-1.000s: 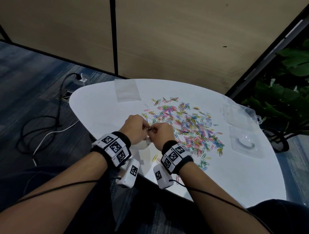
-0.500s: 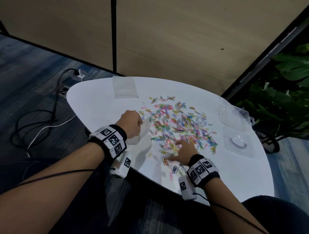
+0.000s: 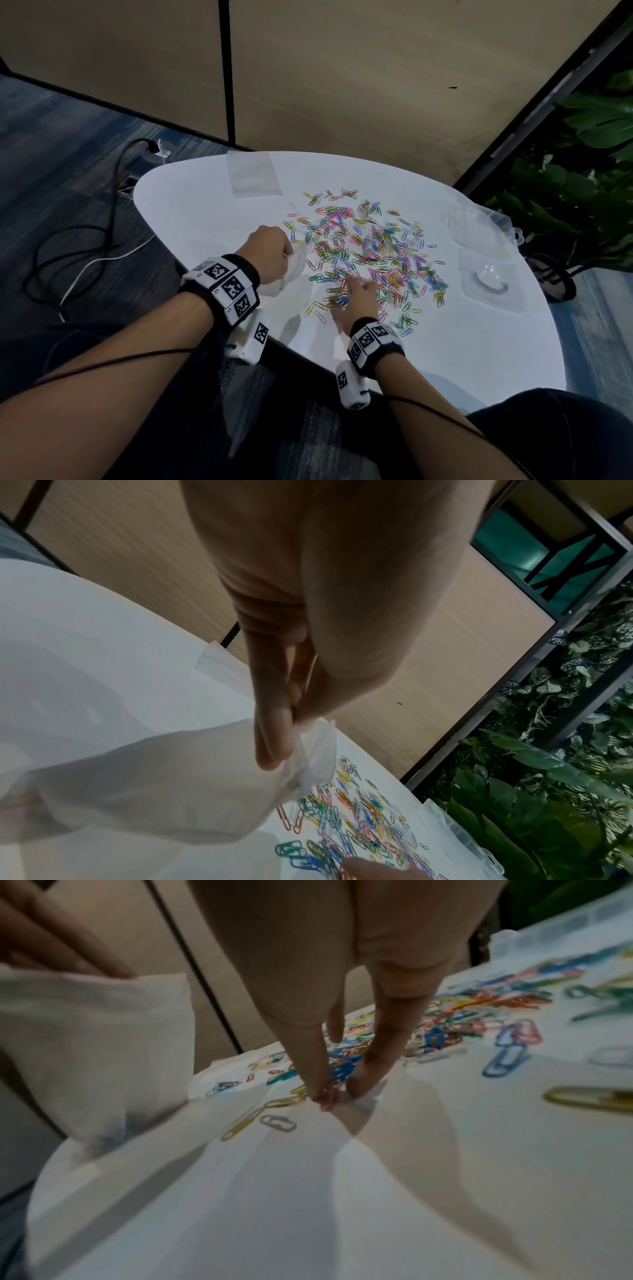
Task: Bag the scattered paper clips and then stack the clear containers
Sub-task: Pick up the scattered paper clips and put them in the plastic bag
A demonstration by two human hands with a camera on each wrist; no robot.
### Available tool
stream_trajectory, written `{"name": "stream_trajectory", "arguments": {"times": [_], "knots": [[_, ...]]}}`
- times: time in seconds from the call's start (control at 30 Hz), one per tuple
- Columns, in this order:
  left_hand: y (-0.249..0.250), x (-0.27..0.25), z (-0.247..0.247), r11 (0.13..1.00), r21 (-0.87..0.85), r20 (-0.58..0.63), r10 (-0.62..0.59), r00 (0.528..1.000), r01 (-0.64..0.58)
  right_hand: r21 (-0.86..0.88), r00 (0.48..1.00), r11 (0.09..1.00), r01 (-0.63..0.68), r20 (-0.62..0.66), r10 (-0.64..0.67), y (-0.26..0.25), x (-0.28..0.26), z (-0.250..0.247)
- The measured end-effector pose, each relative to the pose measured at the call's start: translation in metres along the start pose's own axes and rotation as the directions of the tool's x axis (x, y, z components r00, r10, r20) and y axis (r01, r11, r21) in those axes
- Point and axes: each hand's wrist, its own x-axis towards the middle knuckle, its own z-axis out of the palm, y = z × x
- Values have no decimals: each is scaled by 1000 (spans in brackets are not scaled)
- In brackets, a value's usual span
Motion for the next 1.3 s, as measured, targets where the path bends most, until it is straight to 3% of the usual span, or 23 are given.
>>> {"name": "stream_trajectory", "arguments": {"times": [0.17,0.27,0.37,0.47,0.53,0.6,0.67,0.77,0.83,1.0,1.1,1.17,1.3], "knots": [[2,0,1,1000,21,22,20,1000,-21,-262,967,936,234,-39,-253,-1,16,4],[2,1,2,1000,21,33,20,999,-20,-264,971,939,220,-29,-236,-1,22,-4],[1,1,2,1000,22,28,14,1000,-15,-119,991,986,117,-46,-123,4,28,-18],[1,2,2,1000,12,23,5,1000,-6,252,999,967,-29,-25,37,12,32,-37],[0,3,4,1000,7,20,4,1000,-4,585,989,799,-140,42,143,11,32,-46],[0,4,5,1000,-6,11,5,1000,-5,876,981,445,-186,140,134,1,27,-54],[0,5,5,1000,-25,3,1,1000,-1,963,976,159,-216,219,-2,-17,19,-63],[-2,6,5,999,-52,-11,0,1000,-1,962,944,-27,-273,262,-202,-50,7,-65],[-4,7,4,998,-69,-21,4,1000,-5,956,930,-12,-293,282,-237,-69,4,-57],[-6,6,-1,994,-105,-55,23,998,-29,922,958,345,-176,241,-156,-94,2,-39],[-7,6,-2,994,-97,-18,41,999,-43,874,974,480,-72,166,-157,-99,6,-35],[-9,9,-2,993,-108,-4,45,999,-45,861,970,502,-85,188,-157,-101,6,-36],[-10,10,-1,989,-135,-29,60,998,-63,870,930,433,-236,331,-159,-98,7,-44]]}}
